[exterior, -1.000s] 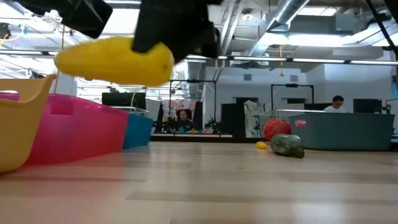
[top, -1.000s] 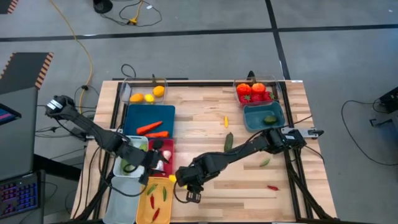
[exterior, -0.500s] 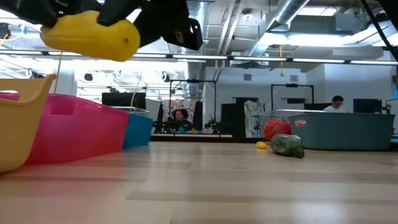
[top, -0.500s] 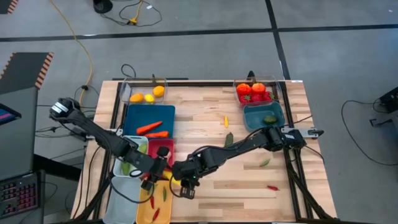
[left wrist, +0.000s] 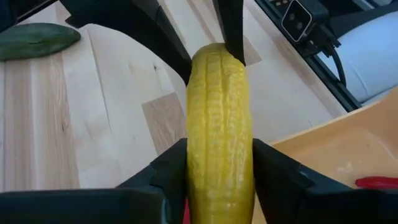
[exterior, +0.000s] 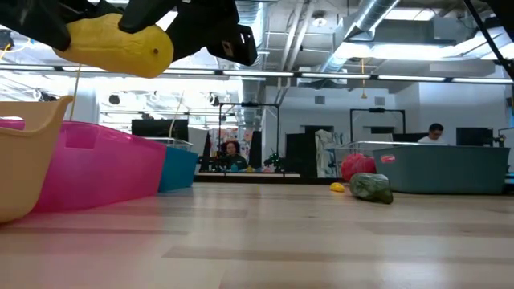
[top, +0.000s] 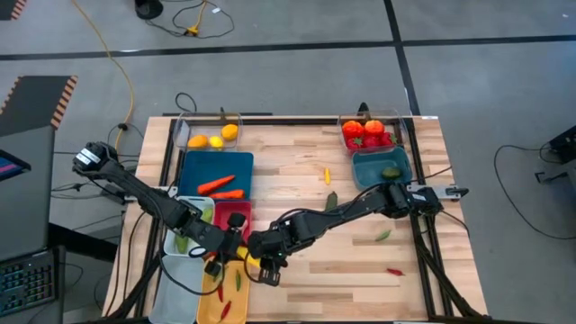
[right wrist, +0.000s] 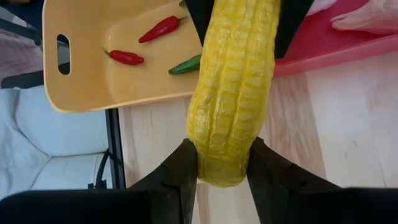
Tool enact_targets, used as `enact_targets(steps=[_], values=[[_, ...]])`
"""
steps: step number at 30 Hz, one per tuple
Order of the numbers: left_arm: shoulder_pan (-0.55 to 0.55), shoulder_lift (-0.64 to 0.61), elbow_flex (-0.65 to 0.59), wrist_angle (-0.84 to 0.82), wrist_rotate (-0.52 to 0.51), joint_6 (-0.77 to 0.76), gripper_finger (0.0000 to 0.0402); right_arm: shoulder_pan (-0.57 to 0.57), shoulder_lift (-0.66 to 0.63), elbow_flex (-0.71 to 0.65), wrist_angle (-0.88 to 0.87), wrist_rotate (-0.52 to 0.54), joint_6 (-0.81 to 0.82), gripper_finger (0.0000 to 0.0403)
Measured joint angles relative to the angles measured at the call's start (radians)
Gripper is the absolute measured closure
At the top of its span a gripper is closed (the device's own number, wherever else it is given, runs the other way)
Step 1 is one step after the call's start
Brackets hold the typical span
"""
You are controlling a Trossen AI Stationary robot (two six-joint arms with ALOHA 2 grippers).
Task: Sort produce into baskets
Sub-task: Put the bottom yellow corn into the gray bin
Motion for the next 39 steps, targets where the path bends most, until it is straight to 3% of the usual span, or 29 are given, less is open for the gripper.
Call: enact_targets(steps=[5, 12, 18, 24, 28, 32, 39], values=[[0.000, 0.000, 0.000, 0.002, 0.003, 0.000, 0.0291, 0.000, 0.000, 0.000, 0.003, 0.000, 0.000, 0.0236], [0.000, 0.000, 0.000, 0.002, 0.009, 0.000, 0.0266, 0.000, 0.000, -0.001, 0.015, -0.002, 0.025, 0.0188], [0.003, -0.016, 0.000, -0.010, 0.062, 0.004, 0.0269, -0.024, 0.000, -0.001, 0.002, -0.030, 0.054, 0.0155], [0.001, -0.060, 0.079, -0.277, 0.092, 0.003, 0.0271, -0.071, -0.008, 0.000, -0.087, -0.171, 0.046, 0.0154], [-0.001, -0.065, 0.143, -0.497, 0.201, -0.070, 0.0271, -0.092, -0.008, 0.000, -0.174, -0.164, -0.012, 0.0154], [-0.021, -0.066, 0.174, -0.639, 0.367, -0.177, 0.0271, -0.107, -0.008, 0.000, -0.279, -0.089, -0.041, 0.0154], [-0.076, -0.066, 0.193, -0.708, 0.594, -0.384, 0.0271, -0.134, -0.008, 0.000, -0.357, -0.025, -0.066, 0.0154]])
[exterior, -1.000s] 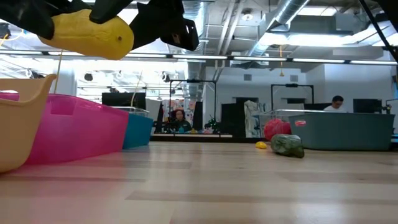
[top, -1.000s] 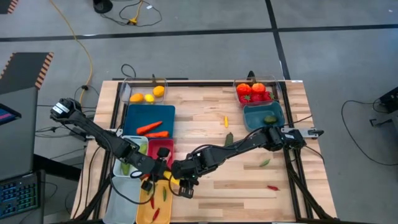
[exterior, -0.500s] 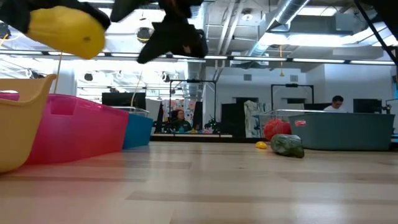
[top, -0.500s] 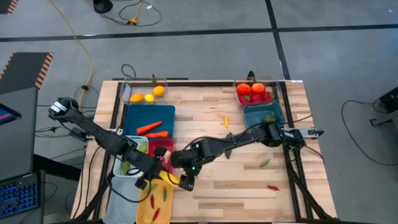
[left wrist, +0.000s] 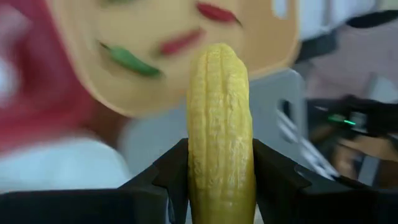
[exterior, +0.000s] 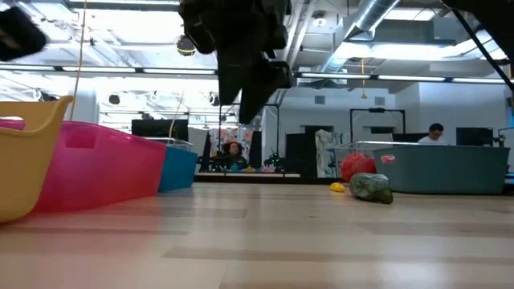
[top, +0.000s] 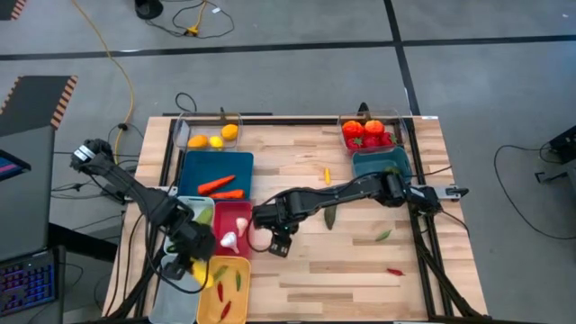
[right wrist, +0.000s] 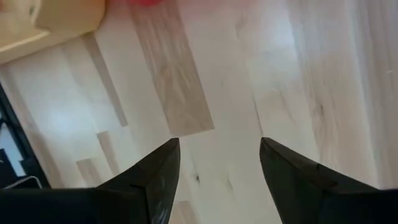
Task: Sort produce into baskets
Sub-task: Put the bottom yellow corn into the gray bin
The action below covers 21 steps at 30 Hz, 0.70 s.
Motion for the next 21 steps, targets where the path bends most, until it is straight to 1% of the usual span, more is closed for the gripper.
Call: enact_targets(steps=[4, 7, 10, 13, 15, 21], values=[[-0.040, 0.000, 0.000, -0.038, 0.118, -0.147, 0.0271, -0.010, 0.000, 0.000, -0.001, 0.000, -0.004, 0.0154], [-0.076, 0.000, 0.000, -0.073, 0.135, -0.257, 0.0271, -0.018, 0.000, 0.000, -0.014, 0.001, -0.004, 0.0154], [-0.112, 0.000, 0.000, -0.102, 0.103, -0.349, 0.0268, -0.024, -0.001, 0.000, -0.047, 0.002, -0.004, 0.0154], [-0.136, 0.001, 0.000, -0.127, 0.052, -0.396, 0.0260, -0.029, -0.001, 0.000, -0.064, 0.011, -0.004, 0.0154], [-0.147, 0.001, 0.000, -0.141, 0.028, -0.405, 0.0252, -0.029, -0.001, 0.000, -0.068, 0.028, -0.004, 0.0154], [-0.156, 0.001, 0.000, -0.164, -0.030, -0.421, 0.0212, -0.029, -0.001, 0.000, -0.085, 0.030, -0.004, 0.0154]])
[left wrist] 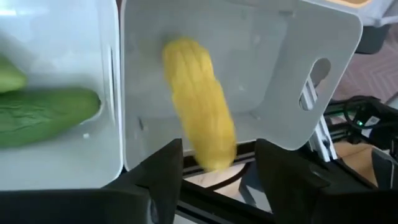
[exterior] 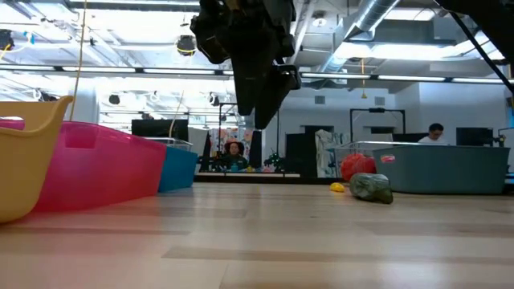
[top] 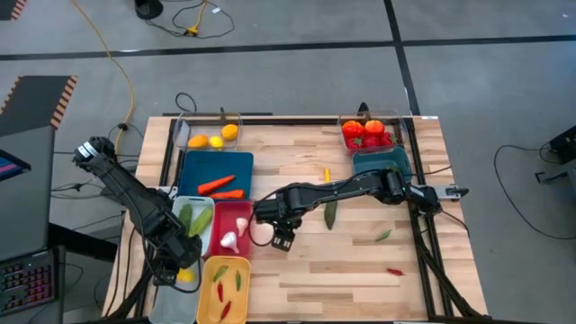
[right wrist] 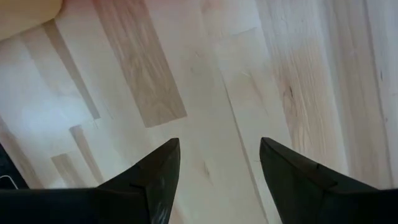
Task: Sort produce into baskets
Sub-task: Put the bottom yellow corn into the gray bin, then put the yellow corn into the gray bin
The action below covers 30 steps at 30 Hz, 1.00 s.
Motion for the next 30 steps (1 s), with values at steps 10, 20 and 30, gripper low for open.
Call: enact_targets(steps=[10, 20, 30], values=[[0.000, 0.000, 0.000, 0.004, -0.056, 0.047, 0.0182, -0.003, -0.041, 0.000, -0.210, 0.217, 0.004, 0.0154], [0.056, 0.001, 0.000, 0.083, -0.087, 0.155, 0.0187, -0.065, -0.096, -0.001, -0.273, 0.284, -0.061, 0.0154], [0.280, 0.000, 0.000, 0.254, -0.140, 0.547, 0.0187, -0.133, -0.228, -0.196, -0.226, 0.311, -0.140, 0.0154]])
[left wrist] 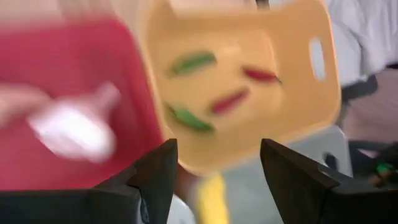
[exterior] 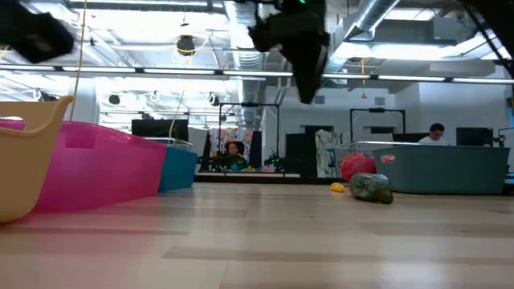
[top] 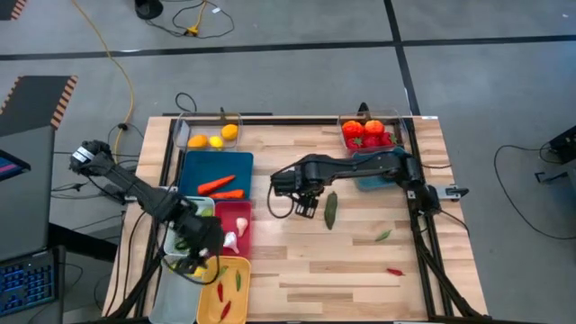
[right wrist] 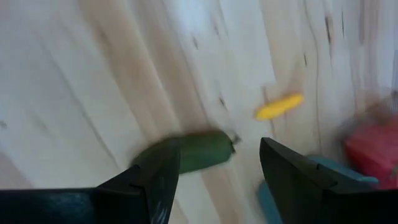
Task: Sort produce into baskets
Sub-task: Put the yellow corn into the gray bin
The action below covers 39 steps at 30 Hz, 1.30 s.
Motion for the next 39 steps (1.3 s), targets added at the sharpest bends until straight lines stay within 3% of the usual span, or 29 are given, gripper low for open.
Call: enact_targets(steps=[8, 13, 16, 21, 26, 32, 39], values=[[0.251, 0.000, 0.000, 0.150, -0.019, 0.305, 0.0187, -0.063, -0.313, -0.515, 0.387, 0.000, 0.167, 0.0154], [0.382, 0.000, 0.000, 0.252, -0.094, 0.476, 0.0187, -0.069, -0.418, -0.714, 0.596, 0.000, 0.288, 0.0154], [0.451, 0.000, 0.000, 0.313, -0.130, 0.531, 0.0187, -0.070, -0.420, -0.759, 0.639, 0.004, 0.300, 0.0154], [0.551, 0.000, 0.000, 0.383, -0.146, 0.590, 0.0187, -0.083, -0.350, -0.769, 0.652, 0.122, 0.436, 0.0154], [0.628, 0.000, 0.000, 0.416, -0.147, 0.583, 0.0187, -0.125, -0.252, -0.769, 0.666, 0.131, 0.465, 0.0154], [0.669, 0.000, 0.000, 0.414, -0.146, 0.581, 0.0187, -0.174, -0.171, -0.769, 0.702, 0.131, 0.466, 0.0161], [0.672, 0.000, 0.000, 0.412, -0.145, 0.579, 0.0187, -0.206, -0.132, -0.765, 0.720, 0.120, 0.466, 0.0203]])
